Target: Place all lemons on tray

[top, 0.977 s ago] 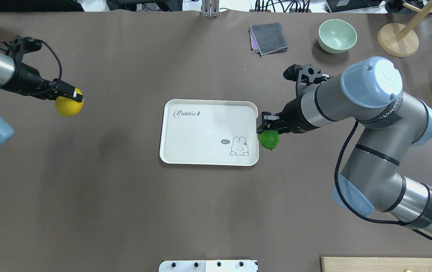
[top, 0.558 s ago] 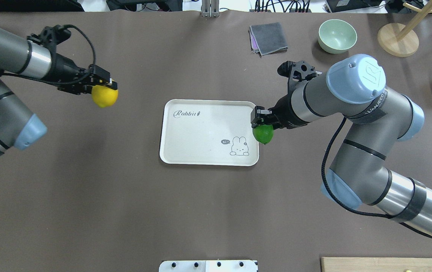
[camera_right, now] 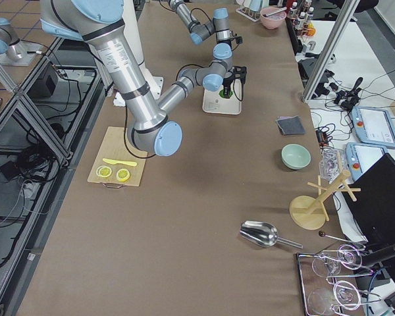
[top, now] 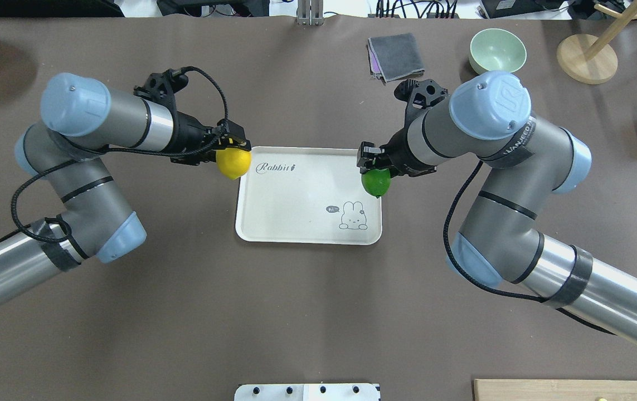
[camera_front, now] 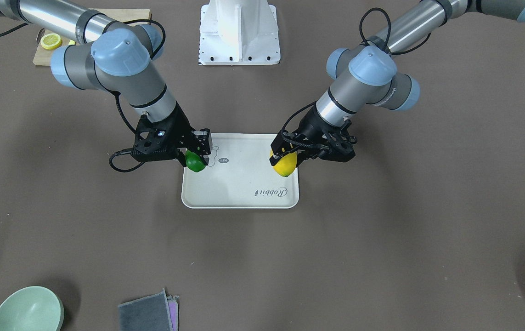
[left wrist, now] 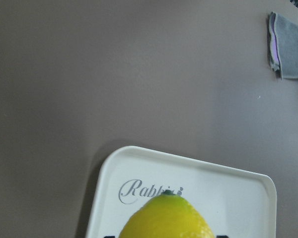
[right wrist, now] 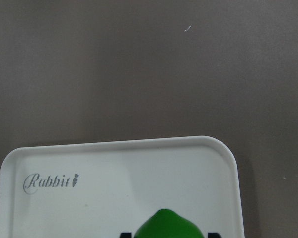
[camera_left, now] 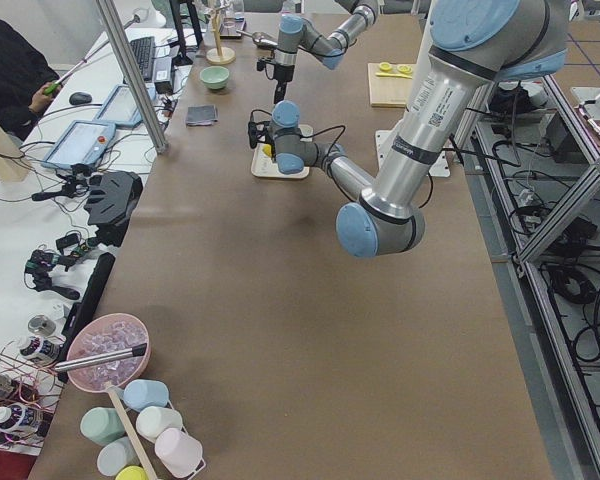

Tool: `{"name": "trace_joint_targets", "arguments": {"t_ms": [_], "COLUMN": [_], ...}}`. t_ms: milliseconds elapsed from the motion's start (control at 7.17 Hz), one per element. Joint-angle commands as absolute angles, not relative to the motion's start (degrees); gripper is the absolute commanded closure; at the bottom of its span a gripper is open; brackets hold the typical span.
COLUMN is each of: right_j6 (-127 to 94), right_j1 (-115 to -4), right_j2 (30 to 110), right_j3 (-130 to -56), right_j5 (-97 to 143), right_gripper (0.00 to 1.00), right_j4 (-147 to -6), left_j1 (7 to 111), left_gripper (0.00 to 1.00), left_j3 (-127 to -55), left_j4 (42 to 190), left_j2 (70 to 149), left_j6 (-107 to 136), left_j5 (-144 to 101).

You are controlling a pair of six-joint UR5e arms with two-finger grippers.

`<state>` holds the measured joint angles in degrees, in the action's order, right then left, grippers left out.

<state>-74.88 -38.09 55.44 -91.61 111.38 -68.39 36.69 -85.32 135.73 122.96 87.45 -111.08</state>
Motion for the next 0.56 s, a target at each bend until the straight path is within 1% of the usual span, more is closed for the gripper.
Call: {"name": "trace_joint_targets", "arguments": {"t_ms": [0, 419], "right_j6": [-74.9, -74.9], "right_j1": [-37.4, -35.3], "right_j2": [54.6, 54.6], "right_j3": [-85.3, -84.5], "right_j5": [111.2, 111.2], "right_gripper": [1.00, 1.00], "right_j4": [-61.9, -61.9], "left_j1": [35.0, 33.5], "left_gripper": [1.00, 1.00], "left_j3": [-82.5, -81.6], "left_j4": [133.4, 133.2], "left_j2": [125.7, 125.6], "left_j6": [87.5, 87.1], "left_j5": [-108.0, -106.9]}}
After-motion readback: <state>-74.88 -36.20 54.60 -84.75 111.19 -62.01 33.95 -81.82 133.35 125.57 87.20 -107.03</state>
